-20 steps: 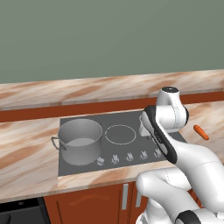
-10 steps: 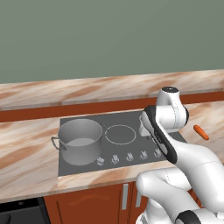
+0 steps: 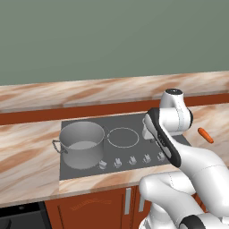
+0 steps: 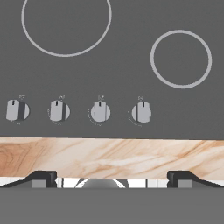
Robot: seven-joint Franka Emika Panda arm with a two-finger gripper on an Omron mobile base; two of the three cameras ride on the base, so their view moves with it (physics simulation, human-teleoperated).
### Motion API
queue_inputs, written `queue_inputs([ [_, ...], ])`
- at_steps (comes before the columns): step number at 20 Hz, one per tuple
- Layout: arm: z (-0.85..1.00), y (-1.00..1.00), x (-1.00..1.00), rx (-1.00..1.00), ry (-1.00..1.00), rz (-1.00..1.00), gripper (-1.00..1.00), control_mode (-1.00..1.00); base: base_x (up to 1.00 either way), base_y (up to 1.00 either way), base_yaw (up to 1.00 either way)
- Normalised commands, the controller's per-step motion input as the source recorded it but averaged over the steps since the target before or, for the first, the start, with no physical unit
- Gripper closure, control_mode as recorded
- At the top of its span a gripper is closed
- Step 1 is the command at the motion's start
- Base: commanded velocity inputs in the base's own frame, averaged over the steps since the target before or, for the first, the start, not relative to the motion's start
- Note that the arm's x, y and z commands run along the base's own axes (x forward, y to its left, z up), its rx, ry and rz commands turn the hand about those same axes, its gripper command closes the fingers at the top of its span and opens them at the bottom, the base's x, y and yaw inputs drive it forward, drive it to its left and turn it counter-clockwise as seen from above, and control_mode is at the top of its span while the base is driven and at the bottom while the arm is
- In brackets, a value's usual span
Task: Turn on the burner for the pot on the stove. Wait thirty seconds for the pot to heat up. Then add the carrot to the pot.
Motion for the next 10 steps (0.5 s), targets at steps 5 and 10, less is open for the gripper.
queue_inputs([
  [5,0.00,0.00,0.00,0.00,0.00,0.00,-1.00,-1.00,0.00,0.00,0.00],
  [10,0.00,0.00,0.00,0.00,0.00,0.00,-1.00,-1.00,0.00,0.00,0.00],
])
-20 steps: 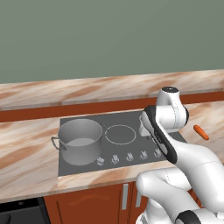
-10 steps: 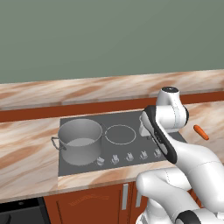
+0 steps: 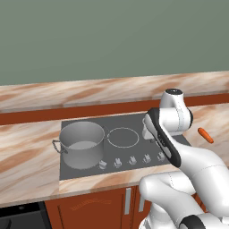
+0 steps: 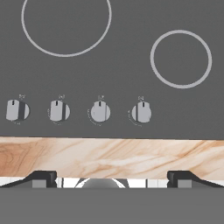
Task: Turn on the burner for the pot on the stove. Wait thirty seconds for the pot to heat up. Then add the carrot to the pot.
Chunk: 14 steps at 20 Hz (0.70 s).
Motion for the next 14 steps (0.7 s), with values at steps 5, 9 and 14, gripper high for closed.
queue_inputs([
  [5,0.00,0.00,0.00,0.00,0.00,0.00,-1.00,-1.00,0.00,0.00,0.00],
  [9,0.00,0.00,0.00,0.00,0.00,0.00,-1.00,-1.00,0.00,0.00,0.00],
  [14,0.00,0.00,0.00,0.00,0.00,0.00,-1.00,-1.00,0.00,0.00,0.00],
])
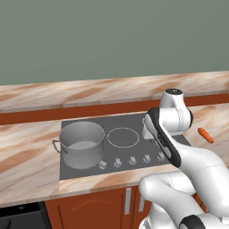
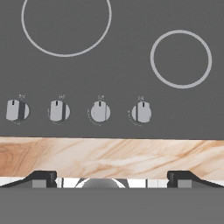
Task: Turn on the burner for the pot on the stove. Wait thirty seconds for the pot to heat up. Then add the carrot to the pot.
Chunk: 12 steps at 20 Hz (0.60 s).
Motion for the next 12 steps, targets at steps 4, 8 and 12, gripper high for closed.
queue_inputs([
  [4,0.00,0.00,0.00,0.00,0.00,0.00,-1.00,-1.00,0.00,0.00,0.00],
  [8,0.00,0.00,0.00,0.00,0.00,0.00,-1.00,-1.00,0.00,0.00,0.00],
  [12,0.00,0.00,0.00,0.00,0.00,0.00,-1.00,-1.00,0.00,0.00,0.00],
])
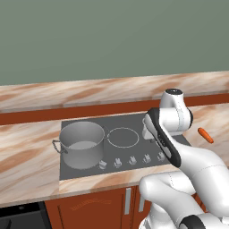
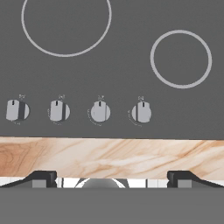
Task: Turn on the burner for the pot on the stove. Wait thirty seconds for the pot to heat up. Then add the carrot to the pot.
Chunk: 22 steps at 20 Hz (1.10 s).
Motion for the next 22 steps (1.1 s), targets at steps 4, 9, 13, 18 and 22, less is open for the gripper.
queue_inputs([
  [4,0.00,0.00,0.00,0.00,0.00,0.00,-1.00,-1.00,0.00,0.00,0.00],
  [9,0.00,0.00,0.00,0.00,0.00,0.00,-1.00,-1.00,0.00,0.00,0.00],
  [13,0.00,0.00,0.00,0.00,0.00,0.00,-1.00,-1.00,0.00,0.00,0.00],
  [18,0.00,0.00,0.00,0.00,0.00,0.00,-1.00,-1.00,0.00,0.00,0.00],
  [22,0.00,0.00,0.00,0.00,0.00,0.00,-1.00,-1.00,0.00,0.00,0.00],
])
